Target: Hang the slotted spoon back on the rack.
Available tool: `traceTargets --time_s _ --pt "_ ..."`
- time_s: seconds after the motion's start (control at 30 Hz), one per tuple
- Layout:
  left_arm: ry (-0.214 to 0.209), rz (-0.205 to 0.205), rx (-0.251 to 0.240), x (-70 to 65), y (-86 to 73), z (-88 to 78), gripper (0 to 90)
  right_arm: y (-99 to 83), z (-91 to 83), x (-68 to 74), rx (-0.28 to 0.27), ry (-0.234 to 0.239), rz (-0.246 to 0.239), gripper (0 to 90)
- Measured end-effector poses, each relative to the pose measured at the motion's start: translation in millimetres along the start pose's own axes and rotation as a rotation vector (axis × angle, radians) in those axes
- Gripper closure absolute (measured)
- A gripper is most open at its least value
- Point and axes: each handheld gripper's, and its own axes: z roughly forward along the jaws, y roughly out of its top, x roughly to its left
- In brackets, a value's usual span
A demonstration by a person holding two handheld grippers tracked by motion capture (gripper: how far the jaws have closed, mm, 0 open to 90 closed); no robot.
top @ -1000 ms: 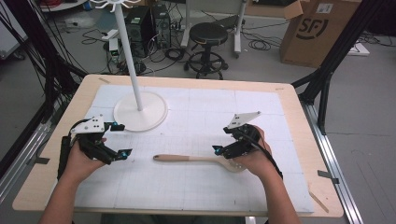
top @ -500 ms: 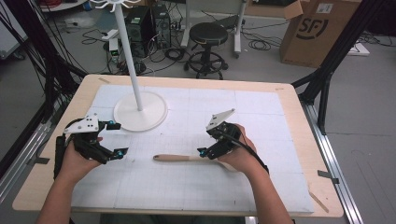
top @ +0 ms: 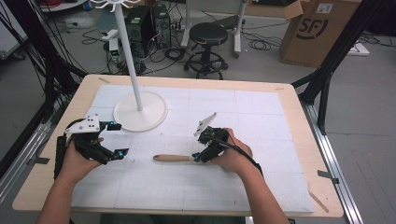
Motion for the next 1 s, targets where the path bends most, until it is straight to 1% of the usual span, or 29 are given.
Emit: traceTargets --time_s 0.17,0.27,0.33,0.5,0.63,0.73,0.77,0.8,0.87,0.9,1.0 --pt "-0.001 0.004 -0.004 -0.3 0.4 -0.4 1.6 3.0 10.0 3.1 0.038 0.027 -0.026 40.0" --pt "-0.001 0.000 -0.004 -0.1 0.2 -0.4 1.6 4.3 15.0 5.2 0.062 0.034 -0.035 42.2" --pt "0.000 0.001 -0.003 0.2 0.0 0.0 1.6 5.1 18.4 5.6 0.077 0.044 -0.038 44.8" --pt "0.000 0.001 -0.001 -0.5 0.3 0.3 1.6 8.3 27.0 5.9 0.111 0.058 -0.036 48.0" --pt "-0.002 0.000 0.002 -0.5 0.0 0.9 1.6 8.4 32.1 7.0 0.123 0.065 -0.030 49.4" --pt "0.000 0.003 0.007 -0.4 0.0 1.2 1.6 9.5 35.5 8.3 0.138 0.066 -0.046 51.4" --pt "-0.002 0.005 0.010 -0.4 0.0 1.2 1.6 9.6 36.9 9.0 0.138 0.069 -0.044 52.5" --pt "-0.002 0.004 0.010 -0.4 0.0 1.3 1.6 9.9 38.2 9.3 0.145 0.071 -0.055 54.1" --pt "0.002 0.001 0.013 -0.4 -0.2 1.1 1.6 10.6 38.5 9.8 0.139 0.068 -0.070 57.8" --pt "0.002 0.000 0.011 -0.2 -0.3 1.2 1.7 11.3 38.5 10.1 0.140 0.062 -0.077 57.6" --pt "-0.001 0.002 0.014 0.2 -0.5 1.5 1.6 13.4 39.7 9.7 0.153 0.064 -0.072 58.6"
